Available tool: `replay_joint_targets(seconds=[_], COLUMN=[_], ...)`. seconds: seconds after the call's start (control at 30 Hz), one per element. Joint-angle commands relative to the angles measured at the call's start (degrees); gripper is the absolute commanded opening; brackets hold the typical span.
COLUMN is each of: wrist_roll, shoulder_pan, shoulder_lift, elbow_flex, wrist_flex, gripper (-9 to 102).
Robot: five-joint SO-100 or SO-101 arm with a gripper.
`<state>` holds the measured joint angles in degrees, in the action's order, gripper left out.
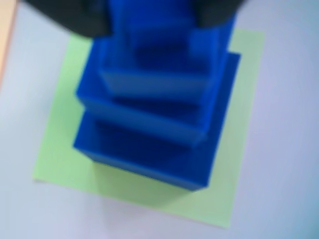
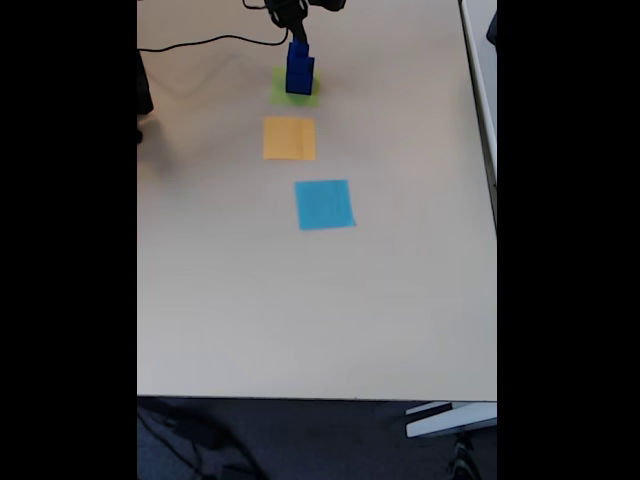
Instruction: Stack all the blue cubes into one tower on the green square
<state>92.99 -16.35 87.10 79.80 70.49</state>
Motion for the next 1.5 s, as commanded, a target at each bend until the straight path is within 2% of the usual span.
replay_joint_targets(seconds=[0.0,0.37,0.57,0.7,0.87,1.07,1.23,1.33,1.43,1.47], wrist_roll=[0.1,-10.7,-26.2,-31.5,-39.5,-49.0,-48.3,-46.8,-48.9,-52.5], shoulder_pan=[0.0,-0.1,-1.2,-1.8,-1.9,-2.2,-1.1,1.2,3.4,3.6], shoulder_lift=[0.5,-1.0,-9.2,-8.9,-0.4,15.1,32.0,44.6,58.2,61.9], elbow_flex=[-3.4,-9.2,-33.2,-39.6,-37.0,-32.7,-23.8,-13.3,0.8,4.5], wrist_flex=[-0.7,-7.0,-10.3,-12.9,-13.1,-3.3,8.3,13.4,15.4,15.4], gripper=[8,16,17,13,2,0,0,0,0,0])
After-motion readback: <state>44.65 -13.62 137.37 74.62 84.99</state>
